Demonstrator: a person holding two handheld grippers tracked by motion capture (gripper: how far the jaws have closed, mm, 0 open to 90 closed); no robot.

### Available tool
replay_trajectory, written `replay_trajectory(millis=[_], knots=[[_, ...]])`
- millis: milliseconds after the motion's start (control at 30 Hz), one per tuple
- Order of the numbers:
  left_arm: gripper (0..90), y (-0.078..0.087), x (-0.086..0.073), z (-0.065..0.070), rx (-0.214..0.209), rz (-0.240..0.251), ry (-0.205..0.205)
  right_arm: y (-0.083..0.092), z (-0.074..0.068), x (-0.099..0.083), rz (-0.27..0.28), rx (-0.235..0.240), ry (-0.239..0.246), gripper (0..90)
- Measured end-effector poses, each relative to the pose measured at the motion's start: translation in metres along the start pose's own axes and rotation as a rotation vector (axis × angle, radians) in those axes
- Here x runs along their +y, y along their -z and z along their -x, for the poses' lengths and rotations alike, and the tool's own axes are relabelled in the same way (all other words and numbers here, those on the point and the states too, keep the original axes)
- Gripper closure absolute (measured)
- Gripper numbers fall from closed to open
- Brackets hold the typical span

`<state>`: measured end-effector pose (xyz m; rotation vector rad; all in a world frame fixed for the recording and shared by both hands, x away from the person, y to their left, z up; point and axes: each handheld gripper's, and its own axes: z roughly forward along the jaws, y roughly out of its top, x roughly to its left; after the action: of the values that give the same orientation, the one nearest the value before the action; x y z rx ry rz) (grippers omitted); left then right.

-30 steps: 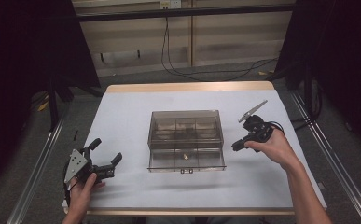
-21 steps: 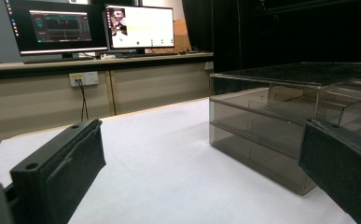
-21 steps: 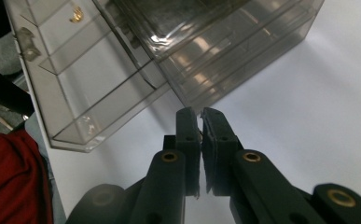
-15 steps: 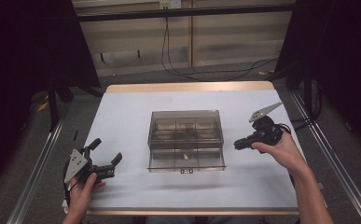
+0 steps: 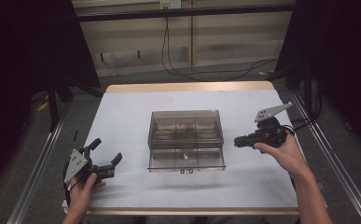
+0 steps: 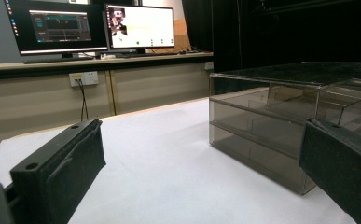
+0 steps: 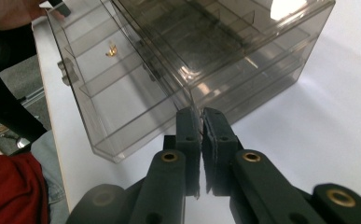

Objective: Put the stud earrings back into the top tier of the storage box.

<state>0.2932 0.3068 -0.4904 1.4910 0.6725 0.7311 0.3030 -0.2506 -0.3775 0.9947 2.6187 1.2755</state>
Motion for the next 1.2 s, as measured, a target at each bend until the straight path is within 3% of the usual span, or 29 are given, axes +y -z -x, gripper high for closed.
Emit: replay_trajectory(millis=[300,633,767,1200], knots=[[0.4,0.000,0.000,0.000,0.002,0.000,0.003,-0.006,-0.013,0.016,-0.010,0.036,0.059,86.2],[0.4,0.000,0.000,0.001,-0.001,-0.001,0.007,-0.019,-0.028,0.047,-0.029,0.063,0.126,86.2],[0.4,0.000,0.000,0.000,0.002,0.000,0.002,-0.034,-0.037,0.059,-0.059,0.090,0.152,86.2],[0.4,0.000,0.000,0.000,-0.001,-0.001,-0.001,-0.059,-0.050,0.093,-0.135,0.124,0.216,86.1]])
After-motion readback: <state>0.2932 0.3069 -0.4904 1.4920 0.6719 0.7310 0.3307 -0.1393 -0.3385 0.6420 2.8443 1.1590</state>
